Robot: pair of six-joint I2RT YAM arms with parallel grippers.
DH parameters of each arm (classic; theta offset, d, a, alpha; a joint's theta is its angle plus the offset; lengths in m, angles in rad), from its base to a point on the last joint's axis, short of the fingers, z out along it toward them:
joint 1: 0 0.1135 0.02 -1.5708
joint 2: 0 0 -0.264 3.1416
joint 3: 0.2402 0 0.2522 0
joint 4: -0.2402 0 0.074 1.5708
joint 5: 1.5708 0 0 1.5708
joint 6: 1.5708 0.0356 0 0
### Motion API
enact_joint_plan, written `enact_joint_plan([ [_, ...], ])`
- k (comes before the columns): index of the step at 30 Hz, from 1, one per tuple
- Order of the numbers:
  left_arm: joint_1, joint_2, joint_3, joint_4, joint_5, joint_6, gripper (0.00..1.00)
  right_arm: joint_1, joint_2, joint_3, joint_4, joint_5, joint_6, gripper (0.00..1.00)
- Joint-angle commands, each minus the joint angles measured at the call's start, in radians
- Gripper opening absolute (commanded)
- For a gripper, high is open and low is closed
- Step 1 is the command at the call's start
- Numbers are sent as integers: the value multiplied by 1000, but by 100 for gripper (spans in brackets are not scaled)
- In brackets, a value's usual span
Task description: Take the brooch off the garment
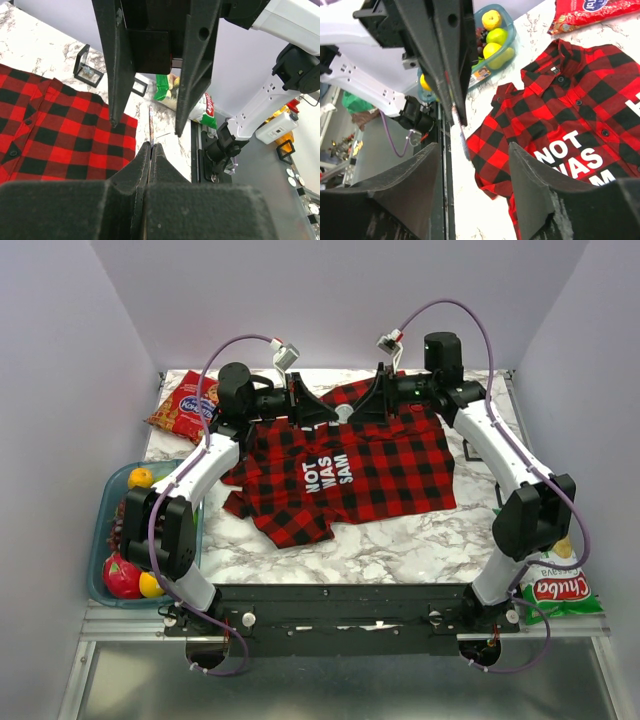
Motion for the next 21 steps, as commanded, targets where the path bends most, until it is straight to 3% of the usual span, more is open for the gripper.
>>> enact_joint_plan([
  [1, 5, 6, -4, 54, -5, -37, 0, 8, -59, -27, -14, -47, -61, 66],
  [9, 5, 18, 4, 77, -4, -55, 0, 57, -62, 17, -100, 180, -162, 58],
  [14, 5, 17, 4, 76, -1, -54, 0, 62, -38, 58, -100, 218, -138, 50],
  [21, 5, 21, 8, 68, -1, -48, 0, 62, -36, 68, -109, 246, -121, 49],
])
